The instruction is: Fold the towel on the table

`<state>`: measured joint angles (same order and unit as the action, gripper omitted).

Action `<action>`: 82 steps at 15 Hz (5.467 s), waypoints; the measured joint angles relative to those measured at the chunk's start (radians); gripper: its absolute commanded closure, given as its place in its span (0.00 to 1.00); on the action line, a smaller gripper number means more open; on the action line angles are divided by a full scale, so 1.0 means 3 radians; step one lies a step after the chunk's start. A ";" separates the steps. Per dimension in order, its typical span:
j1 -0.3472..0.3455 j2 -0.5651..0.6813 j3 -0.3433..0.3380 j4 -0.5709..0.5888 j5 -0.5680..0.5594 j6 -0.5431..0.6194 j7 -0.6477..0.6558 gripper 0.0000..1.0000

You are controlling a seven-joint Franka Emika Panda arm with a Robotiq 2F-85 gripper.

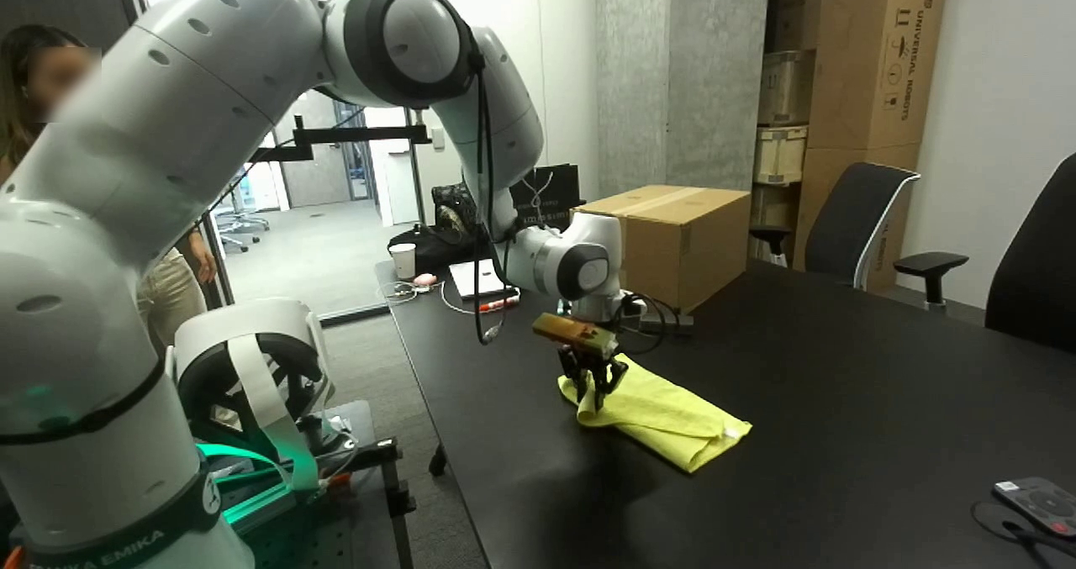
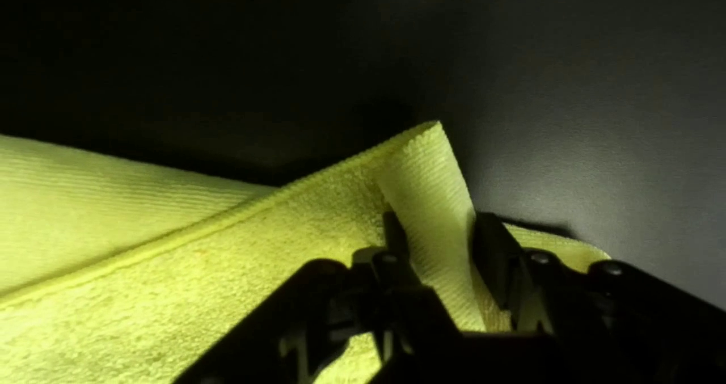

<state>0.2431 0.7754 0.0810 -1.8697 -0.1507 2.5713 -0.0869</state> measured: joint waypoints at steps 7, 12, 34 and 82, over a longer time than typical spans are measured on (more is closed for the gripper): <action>0.0038 -0.0090 -0.0032 0.0104 -0.0146 -0.0182 0.0001 0.96; 0.0090 -0.0146 -0.0033 0.0255 -0.0349 -0.0335 -0.0002 0.95; 0.0626 0.1515 -0.0138 0.2955 -0.1060 -0.1328 -0.1099 0.95; -0.0059 -0.0982 -0.0323 0.0215 -0.0395 -0.1445 0.1069 0.00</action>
<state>0.2255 0.4809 -0.0160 -1.8053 -0.2694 2.1378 0.2339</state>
